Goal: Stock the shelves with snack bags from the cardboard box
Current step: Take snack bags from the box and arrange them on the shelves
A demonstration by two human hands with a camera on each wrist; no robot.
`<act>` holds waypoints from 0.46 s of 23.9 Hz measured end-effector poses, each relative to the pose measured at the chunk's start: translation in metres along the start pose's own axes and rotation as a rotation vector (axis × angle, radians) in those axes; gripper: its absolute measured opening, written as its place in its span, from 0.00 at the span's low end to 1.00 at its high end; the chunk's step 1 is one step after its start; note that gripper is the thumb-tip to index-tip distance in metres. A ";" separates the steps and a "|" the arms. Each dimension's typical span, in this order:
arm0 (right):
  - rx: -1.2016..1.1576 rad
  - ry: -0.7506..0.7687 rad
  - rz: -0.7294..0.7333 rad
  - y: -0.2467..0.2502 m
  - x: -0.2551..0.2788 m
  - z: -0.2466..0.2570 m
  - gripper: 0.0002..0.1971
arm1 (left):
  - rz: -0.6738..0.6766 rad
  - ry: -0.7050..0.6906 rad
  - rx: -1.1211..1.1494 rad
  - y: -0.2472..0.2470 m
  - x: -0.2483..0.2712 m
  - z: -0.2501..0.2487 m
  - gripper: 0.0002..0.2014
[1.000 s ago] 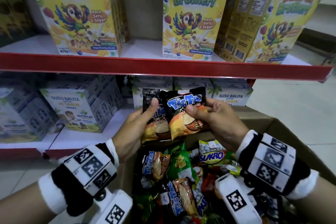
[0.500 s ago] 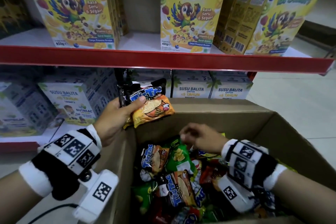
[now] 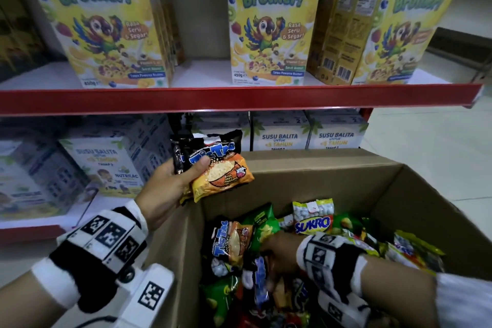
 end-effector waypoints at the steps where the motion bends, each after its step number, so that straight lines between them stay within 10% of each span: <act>1: -0.060 -0.029 -0.080 0.019 0.007 -0.002 0.26 | -0.003 -0.011 0.011 0.001 0.000 -0.004 0.22; 6: -0.549 0.054 -0.542 0.134 0.082 0.003 0.09 | -0.047 -0.075 0.070 0.005 0.003 -0.013 0.22; 11: -0.904 0.202 -0.868 0.195 0.136 0.027 0.18 | -0.049 -0.089 0.081 -0.015 0.004 -0.028 0.26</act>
Point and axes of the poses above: each hand's wrist, its own x-axis away from the middle knuckle, its own y-axis out of the back of the hand, z = x × y, the point moved 8 cm from there along -x, towards the middle knuckle, and after that the axes turned 10 degrees about y, right-handed, at the moved point
